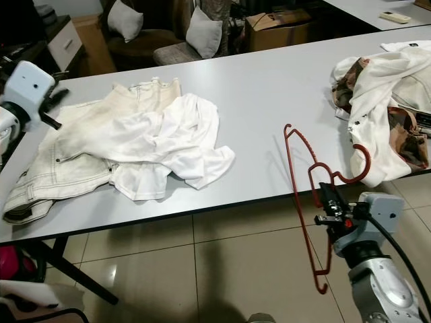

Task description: Hang hanger

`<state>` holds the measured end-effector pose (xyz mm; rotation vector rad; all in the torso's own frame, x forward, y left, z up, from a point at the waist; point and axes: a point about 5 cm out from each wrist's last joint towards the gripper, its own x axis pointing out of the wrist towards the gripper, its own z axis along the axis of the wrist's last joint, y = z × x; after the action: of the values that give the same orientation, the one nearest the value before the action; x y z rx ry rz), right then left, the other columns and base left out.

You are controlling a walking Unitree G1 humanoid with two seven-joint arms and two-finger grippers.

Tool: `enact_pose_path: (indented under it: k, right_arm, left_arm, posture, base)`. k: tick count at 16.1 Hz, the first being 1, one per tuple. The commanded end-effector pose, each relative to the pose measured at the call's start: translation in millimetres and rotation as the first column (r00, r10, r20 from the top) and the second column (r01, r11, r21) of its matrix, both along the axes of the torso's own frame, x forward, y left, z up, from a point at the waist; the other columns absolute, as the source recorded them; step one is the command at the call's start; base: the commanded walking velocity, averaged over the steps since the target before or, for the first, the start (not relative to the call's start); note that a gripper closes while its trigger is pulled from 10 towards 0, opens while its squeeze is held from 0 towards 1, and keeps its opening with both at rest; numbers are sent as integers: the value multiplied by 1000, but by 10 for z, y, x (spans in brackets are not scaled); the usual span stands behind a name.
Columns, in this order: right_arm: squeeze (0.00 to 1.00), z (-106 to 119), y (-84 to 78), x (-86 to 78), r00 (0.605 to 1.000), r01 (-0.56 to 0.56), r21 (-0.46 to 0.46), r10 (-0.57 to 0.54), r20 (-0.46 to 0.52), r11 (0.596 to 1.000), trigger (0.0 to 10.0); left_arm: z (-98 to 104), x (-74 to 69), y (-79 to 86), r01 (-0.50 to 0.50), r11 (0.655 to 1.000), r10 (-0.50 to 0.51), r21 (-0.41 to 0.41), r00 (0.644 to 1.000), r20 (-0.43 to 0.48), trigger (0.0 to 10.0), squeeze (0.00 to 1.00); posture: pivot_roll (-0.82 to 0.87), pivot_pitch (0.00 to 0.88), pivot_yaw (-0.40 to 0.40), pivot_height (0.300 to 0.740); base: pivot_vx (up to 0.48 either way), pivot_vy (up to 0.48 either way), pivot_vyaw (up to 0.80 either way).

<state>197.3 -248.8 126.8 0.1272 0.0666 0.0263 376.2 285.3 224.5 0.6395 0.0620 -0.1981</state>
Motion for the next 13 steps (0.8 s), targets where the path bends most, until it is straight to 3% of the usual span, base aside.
enact_pose_path:
  k: [1,2,3,4,5,6,10,13]
  right_arm:
    - [0,-21,-31,8,1000,21,-11,-21,-23,1000,10000]
    - [0,-17,-41,18,999,26,-15,-26,-22,1000,10000]
    - [0,-9,-58,32,999,33,-15,-33,-20,999,10000]
    - [0,-18,-56,46,999,35,-12,-35,-22,999,10000]
    - [0,-34,-52,51,999,40,-7,-40,-26,999,10000]
    - [0,-53,-41,50,998,51,0,-51,-37,999,10000]
    - [0,-108,-12,-26,996,55,-4,-55,-74,998,10000]
    - [0,-131,-3,-47,995,52,-1,-52,-90,999,10000]
  left_arm:
    - [58,6,4,6,1000,-6,-15,1000,8,10000,1000]
    - [75,12,-10,9,1000,-8,-16,1000,22,10000,1000]
    - [59,29,-166,108,994,-108,-15,994,17,10000,1000]
    - [-89,3,-546,345,938,-346,-40,937,-38,10000,1000]
    - [-266,-43,-793,456,885,-464,-92,880,-106,10000,773]
    - [-504,-84,-1057,490,843,-530,-221,828,-184,10000,0]
    - [-863,-161,-1635,483,763,-614,-429,749,-250,10000,0]
    - [-1014,-186,-1832,466,778,-601,-422,748,-283,10000,0]
  posture:
    - [-263,0,143,740]
    - [-262,0,142,740]
    - [-254,0,136,740]
    - [-254,0,136,740]
    - [-257,0,138,740]
    - [-268,0,145,740]
    - [-299,0,154,740]
    - [-317,0,149,740]
  base:
    - [0,0,0]
    - [0,0,0]
    - [0,0,0]
    - [0,0,0]
    - [0,0,0]
    - [0,0,0]
    - [0,0,0]
    - [0,0,0]
